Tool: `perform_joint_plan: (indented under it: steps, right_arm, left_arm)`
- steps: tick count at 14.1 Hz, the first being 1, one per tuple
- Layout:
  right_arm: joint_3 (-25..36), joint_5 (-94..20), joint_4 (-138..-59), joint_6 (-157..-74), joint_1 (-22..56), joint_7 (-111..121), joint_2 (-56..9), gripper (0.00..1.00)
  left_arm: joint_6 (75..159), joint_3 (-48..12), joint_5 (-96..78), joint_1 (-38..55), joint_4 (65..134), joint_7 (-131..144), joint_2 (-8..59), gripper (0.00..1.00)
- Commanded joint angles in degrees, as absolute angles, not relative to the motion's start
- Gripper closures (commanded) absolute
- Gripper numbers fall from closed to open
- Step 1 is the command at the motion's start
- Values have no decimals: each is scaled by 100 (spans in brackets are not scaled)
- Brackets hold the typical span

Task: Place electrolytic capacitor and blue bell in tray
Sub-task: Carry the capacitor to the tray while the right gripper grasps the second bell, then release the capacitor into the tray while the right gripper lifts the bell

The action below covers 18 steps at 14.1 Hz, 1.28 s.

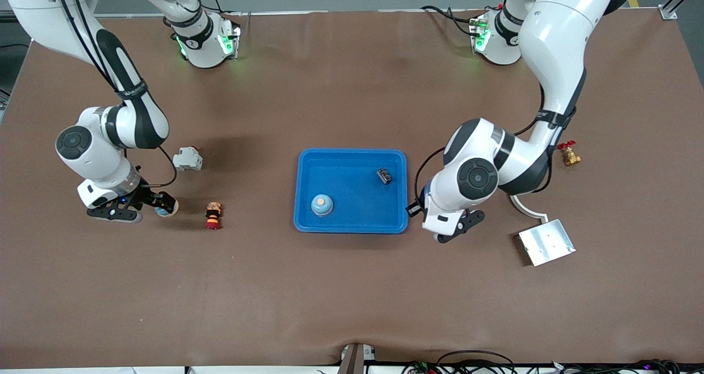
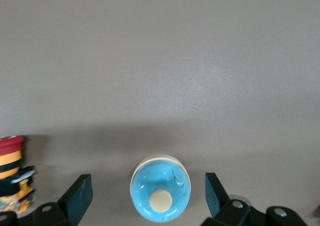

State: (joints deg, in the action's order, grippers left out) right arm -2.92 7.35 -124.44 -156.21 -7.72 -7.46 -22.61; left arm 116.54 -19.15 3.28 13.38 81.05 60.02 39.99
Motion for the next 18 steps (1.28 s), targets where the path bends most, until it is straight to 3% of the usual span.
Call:
perform_joint_plan:
  steps: [1,7,18]
  right_arm:
    - [-422,642,-12603,-15899,-993,-598,-2346,0]
    - [-431,633,-12647,-15961,-1072,-598,-2505,0]
    - [-439,615,-12647,-16365,-1055,-624,-2821,0]
  left_arm:
    - [12004,-1863,246,1573,7910,6257,4166,100]
    - [12963,-1819,255,1968,7910,6618,4596,100]
    - [13157,-1758,272,2320,7919,7163,5097,97]
